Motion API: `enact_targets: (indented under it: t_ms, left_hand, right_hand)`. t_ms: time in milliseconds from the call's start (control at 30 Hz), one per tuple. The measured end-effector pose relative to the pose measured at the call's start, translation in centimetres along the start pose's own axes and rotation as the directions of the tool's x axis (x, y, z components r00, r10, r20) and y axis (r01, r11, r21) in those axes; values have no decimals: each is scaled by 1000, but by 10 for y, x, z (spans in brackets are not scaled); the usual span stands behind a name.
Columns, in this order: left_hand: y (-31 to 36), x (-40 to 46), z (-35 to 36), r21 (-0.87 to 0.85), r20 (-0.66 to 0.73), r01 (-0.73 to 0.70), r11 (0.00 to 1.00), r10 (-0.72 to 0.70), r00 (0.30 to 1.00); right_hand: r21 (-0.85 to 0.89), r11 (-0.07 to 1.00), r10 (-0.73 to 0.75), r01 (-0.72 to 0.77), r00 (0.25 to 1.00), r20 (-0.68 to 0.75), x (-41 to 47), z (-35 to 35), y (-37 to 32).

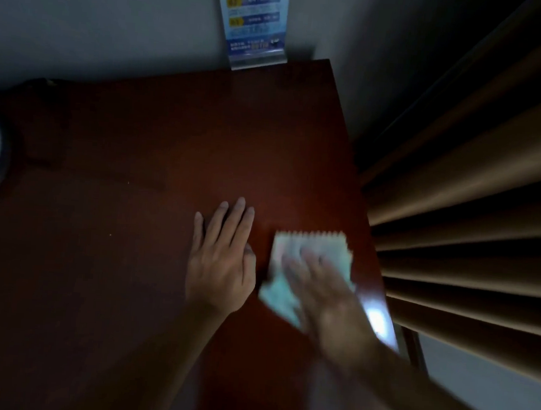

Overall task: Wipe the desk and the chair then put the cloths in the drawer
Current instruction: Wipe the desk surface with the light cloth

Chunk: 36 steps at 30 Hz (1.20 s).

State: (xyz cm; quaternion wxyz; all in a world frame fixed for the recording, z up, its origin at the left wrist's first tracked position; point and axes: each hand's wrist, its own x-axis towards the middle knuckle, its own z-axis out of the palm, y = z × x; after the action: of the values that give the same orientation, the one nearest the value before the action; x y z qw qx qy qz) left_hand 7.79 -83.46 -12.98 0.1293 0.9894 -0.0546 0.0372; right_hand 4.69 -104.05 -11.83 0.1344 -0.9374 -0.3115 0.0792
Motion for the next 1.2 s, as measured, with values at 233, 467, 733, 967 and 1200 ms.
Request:
enact_targets:
  t_ms: [233,467,733,967,1200]
  left_hand:
    - [-1,0,4,-33,-10,10,999,-10,1000]
    - [-1,-1,0,-97,-48,15,995,-20,999]
    - [-50,-24,-29,-273,-96,144,951,-176,980]
    - [-172,-74,-55,-70,-222,461,884,-465,857]
    - [-180,-77,-46,-12,-194,466,884,-460,867]
  right_hand:
    - [39,975,224,-221,962,-154,204,-38,89]
    - [51,999,25,-18,988,-154,90,-1,13]
    - [24,990,138,-136,987,-88,214,-21,2]
    - [23,937,-350,349,936,36,100,47,-133]
    - [-66,970,-235,233,972,-14,221,21,-81]
